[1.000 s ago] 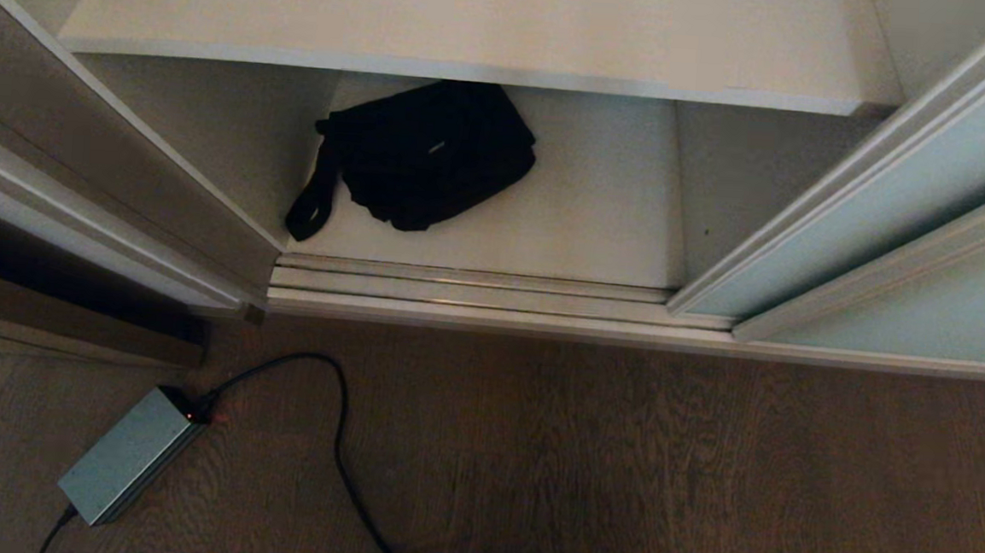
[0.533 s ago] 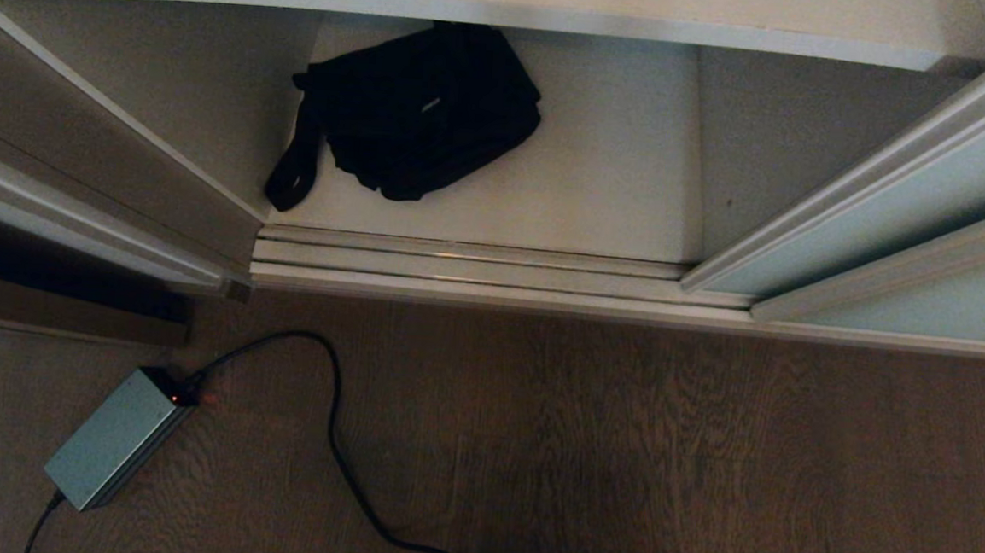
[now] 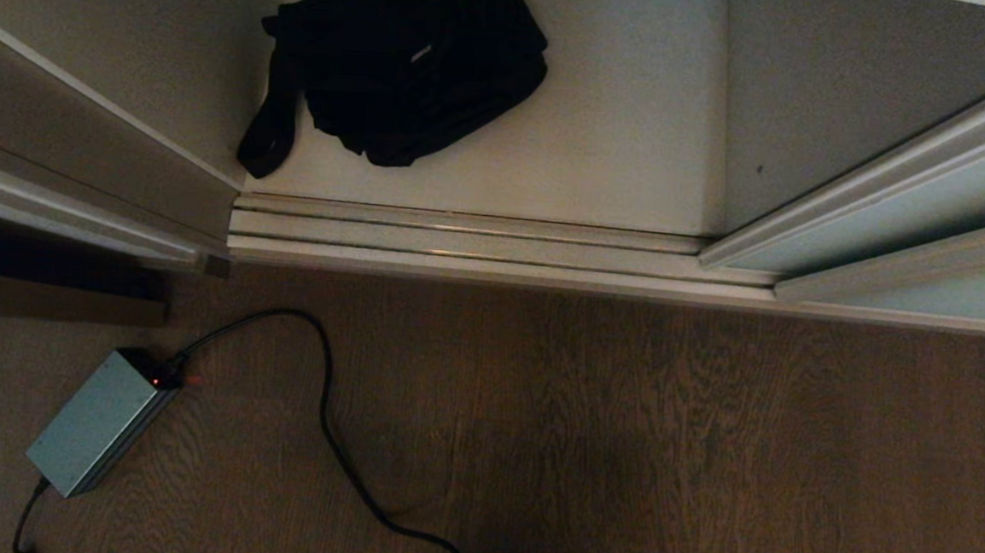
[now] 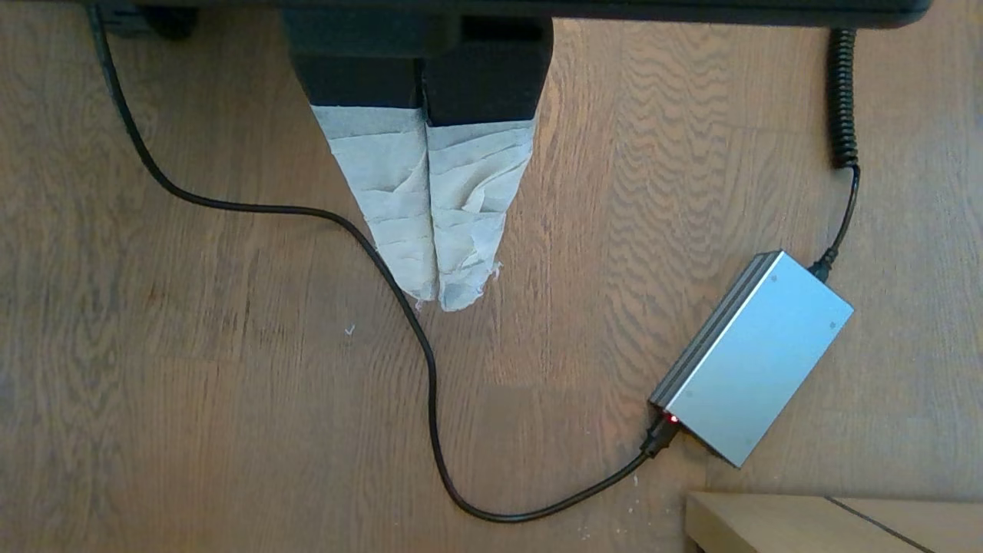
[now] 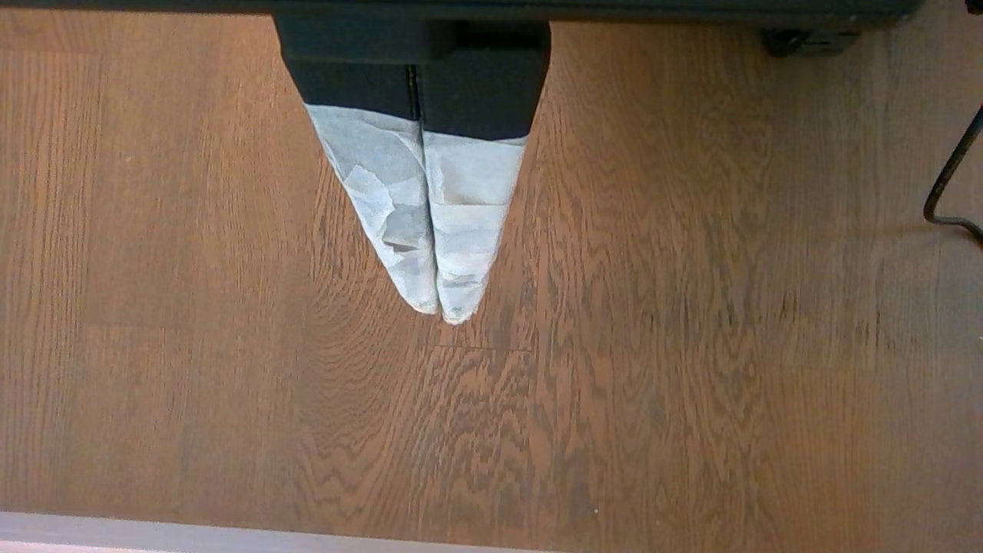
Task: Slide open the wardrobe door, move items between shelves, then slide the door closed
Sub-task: Place the bag on the higher shelf
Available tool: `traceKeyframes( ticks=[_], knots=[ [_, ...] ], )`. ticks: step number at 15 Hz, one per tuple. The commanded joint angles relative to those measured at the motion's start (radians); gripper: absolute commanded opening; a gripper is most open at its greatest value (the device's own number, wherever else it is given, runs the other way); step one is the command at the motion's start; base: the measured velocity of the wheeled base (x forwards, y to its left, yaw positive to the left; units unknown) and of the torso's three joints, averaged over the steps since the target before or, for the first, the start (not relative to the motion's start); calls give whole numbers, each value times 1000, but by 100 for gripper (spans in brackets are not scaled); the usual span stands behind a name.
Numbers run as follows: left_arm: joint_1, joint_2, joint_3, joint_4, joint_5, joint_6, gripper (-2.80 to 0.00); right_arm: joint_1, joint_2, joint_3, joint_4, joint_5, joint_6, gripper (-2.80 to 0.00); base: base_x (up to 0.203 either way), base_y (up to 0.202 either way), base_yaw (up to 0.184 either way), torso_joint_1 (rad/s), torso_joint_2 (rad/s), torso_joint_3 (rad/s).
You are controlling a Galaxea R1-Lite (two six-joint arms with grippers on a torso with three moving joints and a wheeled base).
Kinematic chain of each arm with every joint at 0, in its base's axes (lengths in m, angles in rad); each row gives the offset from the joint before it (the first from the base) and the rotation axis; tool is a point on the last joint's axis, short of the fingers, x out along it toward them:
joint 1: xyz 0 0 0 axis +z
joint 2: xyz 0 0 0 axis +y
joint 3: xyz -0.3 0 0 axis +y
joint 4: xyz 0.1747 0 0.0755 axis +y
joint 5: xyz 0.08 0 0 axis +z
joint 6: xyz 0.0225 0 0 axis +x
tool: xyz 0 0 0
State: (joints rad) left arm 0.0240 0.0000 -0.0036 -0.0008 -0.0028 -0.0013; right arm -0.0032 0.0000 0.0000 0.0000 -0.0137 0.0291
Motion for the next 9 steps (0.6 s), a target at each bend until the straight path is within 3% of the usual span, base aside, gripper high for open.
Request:
traceKeyframes(
  ticks=[1,7,9],
  knots=[
    [1,2,2,-5,-3,5,-280,0,0,0,0,0,0,-280,0,0,0,2,8,-51],
    [2,4,-17,-9,8,45,-280,0,0,1,0,0,0,-280,0,0,0,0,0,-5],
    [2,21,-148,16,23,45,-280,0,0,0,0,0,0,-280,0,0,0,0,0,0]
  ],
)
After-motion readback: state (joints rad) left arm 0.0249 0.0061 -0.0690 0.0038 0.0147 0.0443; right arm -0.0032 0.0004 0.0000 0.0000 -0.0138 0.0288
